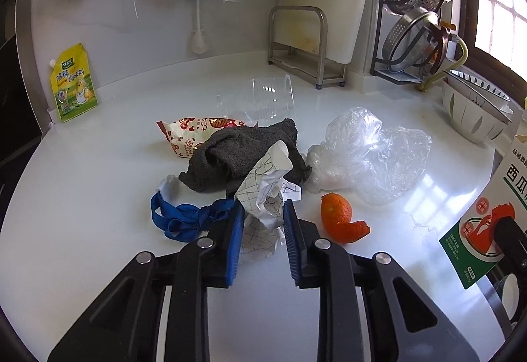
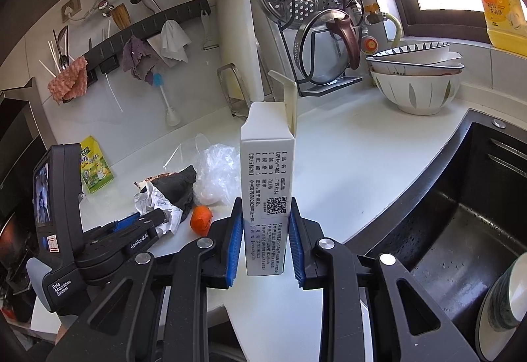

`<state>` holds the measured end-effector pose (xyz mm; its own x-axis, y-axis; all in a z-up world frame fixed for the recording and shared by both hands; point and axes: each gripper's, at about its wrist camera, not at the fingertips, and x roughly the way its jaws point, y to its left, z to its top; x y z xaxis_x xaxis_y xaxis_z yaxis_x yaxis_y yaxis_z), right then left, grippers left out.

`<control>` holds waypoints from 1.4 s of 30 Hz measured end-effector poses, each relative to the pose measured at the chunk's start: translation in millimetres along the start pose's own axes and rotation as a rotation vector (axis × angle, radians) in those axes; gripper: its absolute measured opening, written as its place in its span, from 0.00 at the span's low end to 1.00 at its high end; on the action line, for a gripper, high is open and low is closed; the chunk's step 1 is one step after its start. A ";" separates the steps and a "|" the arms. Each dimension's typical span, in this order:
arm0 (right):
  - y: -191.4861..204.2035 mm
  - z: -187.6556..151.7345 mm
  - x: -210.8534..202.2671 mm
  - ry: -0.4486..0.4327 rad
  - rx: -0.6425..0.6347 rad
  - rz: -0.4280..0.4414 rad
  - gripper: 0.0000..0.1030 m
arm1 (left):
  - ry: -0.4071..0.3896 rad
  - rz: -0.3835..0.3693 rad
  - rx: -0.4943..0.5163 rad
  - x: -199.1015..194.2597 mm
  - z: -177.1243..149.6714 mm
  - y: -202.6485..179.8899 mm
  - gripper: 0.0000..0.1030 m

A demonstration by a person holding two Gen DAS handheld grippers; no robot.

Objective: Collect trash
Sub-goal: 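Lift the carton and crumpled paper and carry both over the bin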

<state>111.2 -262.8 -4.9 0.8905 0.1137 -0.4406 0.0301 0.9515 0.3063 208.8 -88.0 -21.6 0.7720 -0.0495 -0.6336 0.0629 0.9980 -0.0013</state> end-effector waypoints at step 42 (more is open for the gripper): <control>46.1 -69.4 -139.7 0.062 -0.080 0.000 0.24 | -0.045 -0.016 0.042 -175.5 -88.8 64.9 0.17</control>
<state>-43.3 -215.0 12.2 0.8604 0.1285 -0.4931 -0.0081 0.9710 0.2389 21.2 -11.0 20.8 0.7982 -0.0679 -0.5986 0.1011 0.9946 0.0219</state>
